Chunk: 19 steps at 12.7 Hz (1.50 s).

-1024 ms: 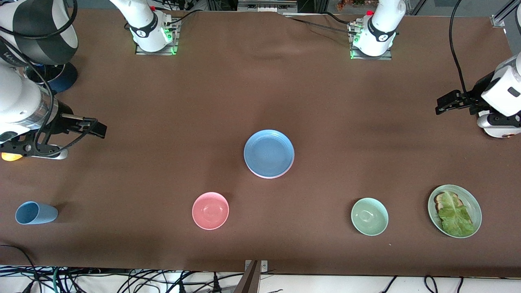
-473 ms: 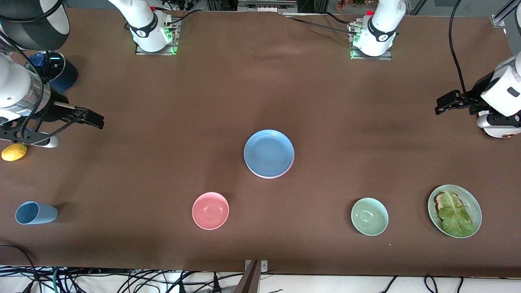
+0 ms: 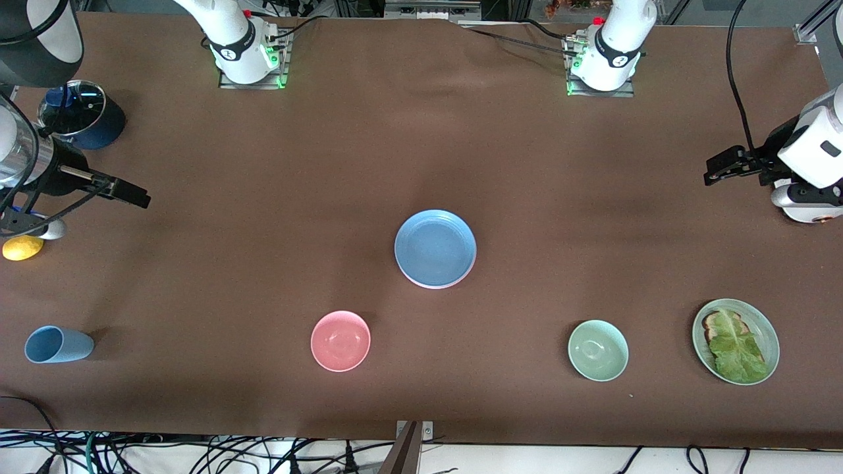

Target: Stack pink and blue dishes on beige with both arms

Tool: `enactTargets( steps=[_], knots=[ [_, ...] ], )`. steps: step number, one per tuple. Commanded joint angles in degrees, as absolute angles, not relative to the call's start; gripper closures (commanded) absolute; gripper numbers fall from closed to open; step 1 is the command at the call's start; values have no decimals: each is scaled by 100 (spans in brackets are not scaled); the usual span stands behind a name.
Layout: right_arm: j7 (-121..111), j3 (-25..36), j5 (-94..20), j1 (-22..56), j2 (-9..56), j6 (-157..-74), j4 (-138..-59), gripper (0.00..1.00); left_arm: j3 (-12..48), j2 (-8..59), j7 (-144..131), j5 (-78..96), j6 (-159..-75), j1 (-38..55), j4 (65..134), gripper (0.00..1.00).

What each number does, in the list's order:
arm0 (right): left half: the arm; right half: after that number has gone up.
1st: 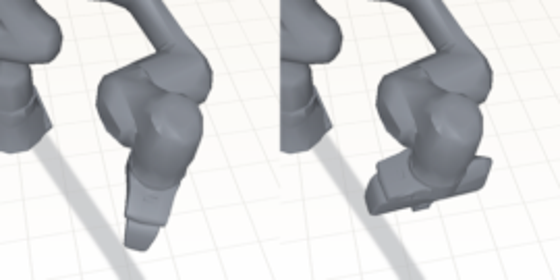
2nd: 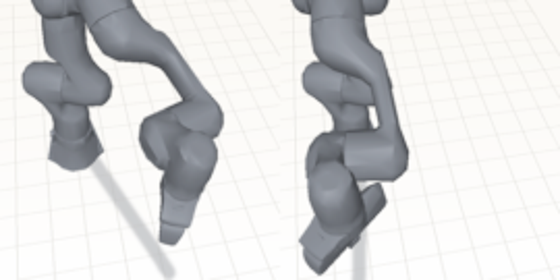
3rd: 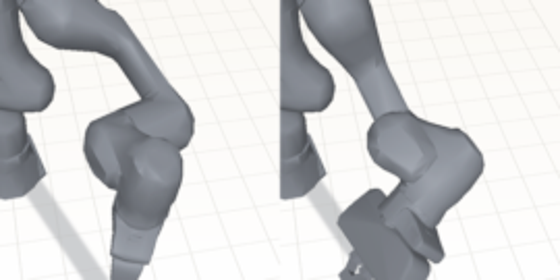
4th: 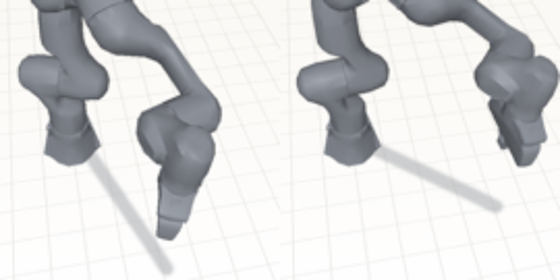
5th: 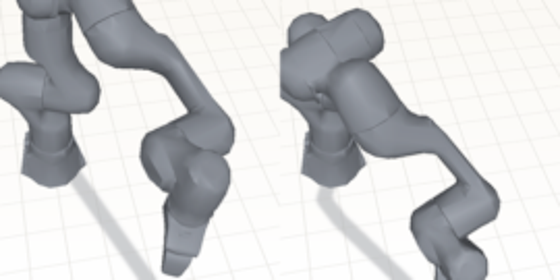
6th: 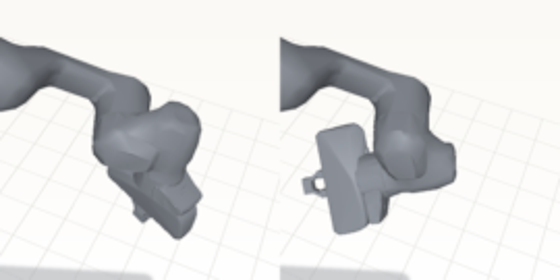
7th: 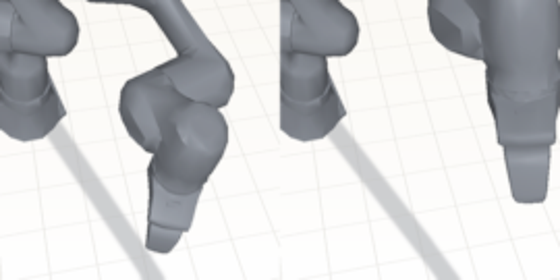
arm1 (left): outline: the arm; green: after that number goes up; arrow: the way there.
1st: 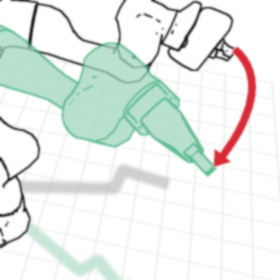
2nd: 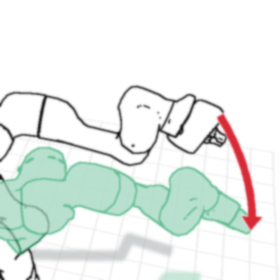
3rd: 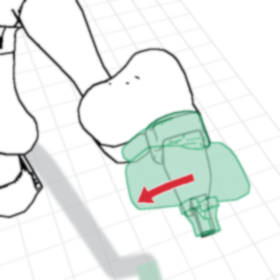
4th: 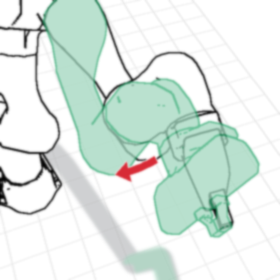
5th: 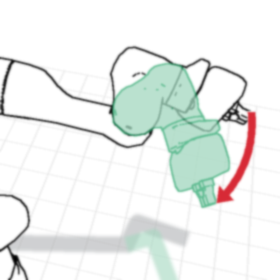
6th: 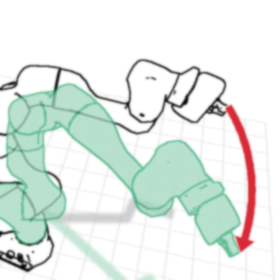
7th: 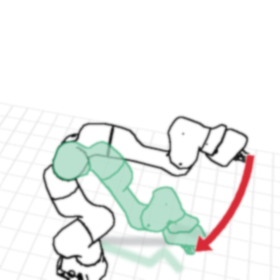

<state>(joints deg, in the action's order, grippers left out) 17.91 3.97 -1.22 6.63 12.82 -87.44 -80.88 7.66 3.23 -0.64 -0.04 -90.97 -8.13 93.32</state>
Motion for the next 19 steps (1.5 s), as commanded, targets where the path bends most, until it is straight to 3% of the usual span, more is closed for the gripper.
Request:
enactTargets(
  steps=[1,5,19],
  knots=[
    [1749,492,-246,659,1134,-8789,-8253,0,756,281,44,35,-9123,-800,9343,0],
    [-69,896,-272,650,1187,-8868,-8218,0,756,281,44,35,-9123,-800,9352,0],
    [580,826,-141,1195,1178,-8824,-8051,0,756,281,44,35,-9123,-800,9352,0]
  ],
)
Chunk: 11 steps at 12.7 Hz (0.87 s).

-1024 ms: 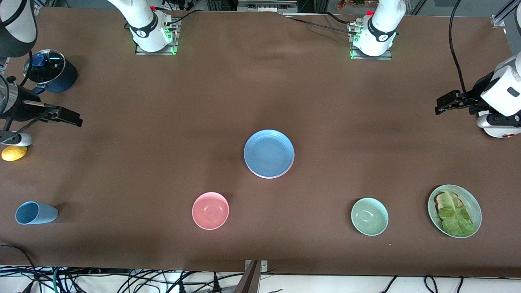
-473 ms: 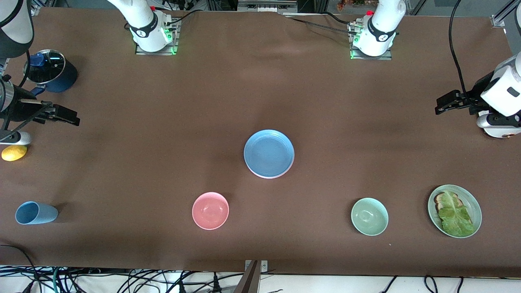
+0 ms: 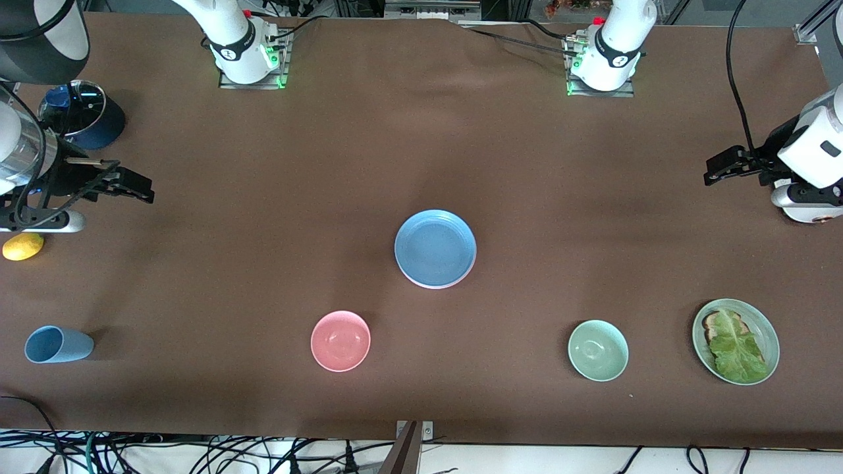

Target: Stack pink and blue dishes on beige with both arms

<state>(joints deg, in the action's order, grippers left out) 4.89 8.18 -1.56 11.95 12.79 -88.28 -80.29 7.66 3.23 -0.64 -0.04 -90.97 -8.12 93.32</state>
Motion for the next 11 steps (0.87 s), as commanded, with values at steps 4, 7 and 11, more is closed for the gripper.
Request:
enactTargets(
  steps=[4,7,11],
  knots=[
    [571,844,-132,1178,1178,-8824,-8051,0,756,281,44,35,-9123,-800,9351,0],
    [528,853,-132,1152,1178,-8824,-8051,0,756,272,44,35,-9123,-800,9352,0],
    [492,870,-114,1125,1187,-8815,-8051,0,756,272,44,35,-9123,-800,9352,0]
  ],
)
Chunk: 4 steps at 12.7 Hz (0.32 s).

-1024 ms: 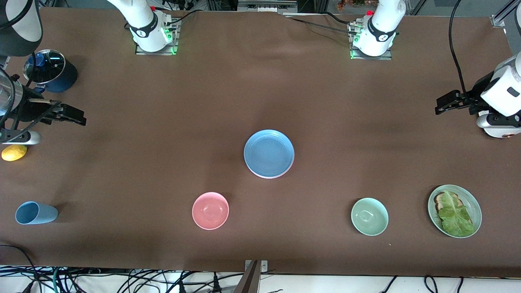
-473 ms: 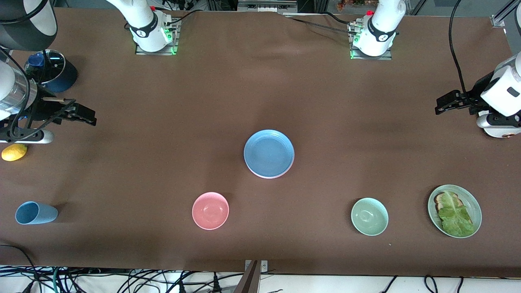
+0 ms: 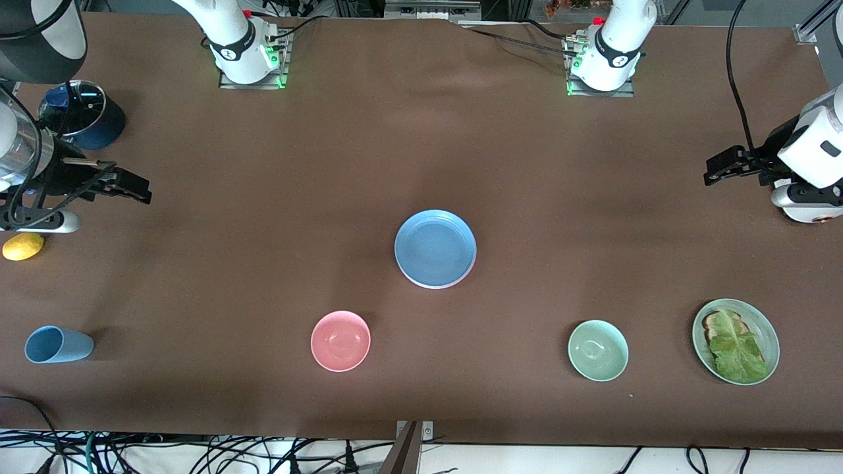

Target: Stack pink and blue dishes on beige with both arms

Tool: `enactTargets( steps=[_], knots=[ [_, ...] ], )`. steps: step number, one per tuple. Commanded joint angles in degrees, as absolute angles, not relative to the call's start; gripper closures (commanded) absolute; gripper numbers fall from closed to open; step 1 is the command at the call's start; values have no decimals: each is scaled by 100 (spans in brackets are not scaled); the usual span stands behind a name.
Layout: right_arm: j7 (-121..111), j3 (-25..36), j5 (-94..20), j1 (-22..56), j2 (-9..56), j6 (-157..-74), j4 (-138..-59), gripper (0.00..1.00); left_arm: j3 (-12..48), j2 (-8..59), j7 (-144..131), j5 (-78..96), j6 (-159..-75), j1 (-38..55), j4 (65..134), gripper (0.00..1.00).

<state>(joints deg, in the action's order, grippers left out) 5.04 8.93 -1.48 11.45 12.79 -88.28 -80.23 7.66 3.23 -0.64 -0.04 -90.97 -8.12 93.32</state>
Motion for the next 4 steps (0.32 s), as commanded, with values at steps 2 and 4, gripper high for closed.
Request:
enactTargets(
  steps=[2,4],
  knots=[
    [501,870,-114,1125,1187,-8807,-8051,0,756,272,44,35,-9123,-800,9352,0],
    [501,879,-114,1125,1187,-8815,-8051,0,756,272,44,35,-9123,-800,9352,0]
  ],
)
